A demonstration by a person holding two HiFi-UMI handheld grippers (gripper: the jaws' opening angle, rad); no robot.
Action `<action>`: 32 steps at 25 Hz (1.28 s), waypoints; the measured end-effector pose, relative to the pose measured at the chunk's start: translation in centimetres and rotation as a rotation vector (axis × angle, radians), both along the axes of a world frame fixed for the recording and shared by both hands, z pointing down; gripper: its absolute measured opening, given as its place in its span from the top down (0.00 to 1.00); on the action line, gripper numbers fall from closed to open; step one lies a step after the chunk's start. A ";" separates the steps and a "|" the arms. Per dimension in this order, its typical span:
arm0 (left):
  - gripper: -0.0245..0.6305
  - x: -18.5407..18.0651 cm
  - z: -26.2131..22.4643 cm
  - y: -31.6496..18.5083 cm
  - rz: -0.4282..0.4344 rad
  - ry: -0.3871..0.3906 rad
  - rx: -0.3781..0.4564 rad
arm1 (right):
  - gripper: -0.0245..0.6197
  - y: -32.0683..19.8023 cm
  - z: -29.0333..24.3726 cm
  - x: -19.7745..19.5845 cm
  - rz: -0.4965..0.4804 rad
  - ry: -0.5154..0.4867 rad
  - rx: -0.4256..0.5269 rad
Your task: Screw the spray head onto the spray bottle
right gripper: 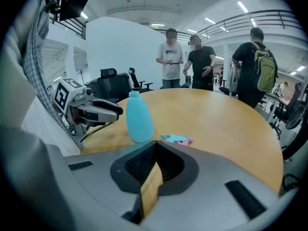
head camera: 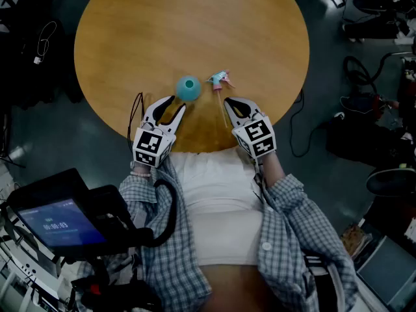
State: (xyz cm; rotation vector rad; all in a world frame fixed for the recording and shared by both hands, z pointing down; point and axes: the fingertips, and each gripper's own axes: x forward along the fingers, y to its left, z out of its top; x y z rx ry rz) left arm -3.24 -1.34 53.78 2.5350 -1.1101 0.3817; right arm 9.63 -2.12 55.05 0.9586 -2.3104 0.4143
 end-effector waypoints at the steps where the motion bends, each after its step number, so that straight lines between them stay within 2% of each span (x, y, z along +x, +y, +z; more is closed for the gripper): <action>1: 0.72 0.0 0.0 -0.3 0.002 -0.016 0.006 | 0.97 -0.1 0.0 0.0 -0.001 0.002 -0.002; 6: 0.36 0.2 2.2 -1.3 0.036 -0.135 0.005 | 0.97 -0.7 -0.3 0.0 -0.002 0.009 -0.010; 7: 0.30 0.2 2.7 -1.7 0.039 -0.149 -0.002 | 0.97 -0.8 -0.2 0.0 -0.002 0.011 -0.012; 9: 0.25 0.5 3.5 -2.5 0.044 -0.154 -0.016 | 0.97 -1.1 0.1 0.1 -0.001 0.018 -0.019; 19: 0.24 4.3 5.1 -5.4 0.125 -0.168 0.016 | 0.97 -1.5 0.7 1.6 0.029 0.032 -0.046; 22: 0.25 5.1 5.5 -5.5 0.160 -0.194 0.032 | 0.97 -1.6 0.9 2.1 0.038 0.035 -0.053; 23: 0.26 5.3 5.5 -5.5 0.174 -0.207 0.038 | 0.97 -1.7 0.9 2.3 0.039 0.038 -0.054; 24: 0.32 5.4 5.4 -5.5 0.186 -0.213 0.043 | 0.97 -1.8 0.9 2.4 0.040 0.041 -0.054; 26: 0.32 5.3 5.1 -5.5 0.198 -0.219 0.049 | 0.97 -2.4 0.8 2.4 0.044 0.053 -0.050; 29: 0.32 5.0 5.0 -5.5 0.195 -0.226 0.052 | 0.97 -3.7 1.1 2.7 0.056 0.094 -0.051; 32: 0.32 5.0 5.0 -5.4 0.191 -0.226 0.046 | 0.96 -5.1 2.3 3.1 0.025 0.173 -0.080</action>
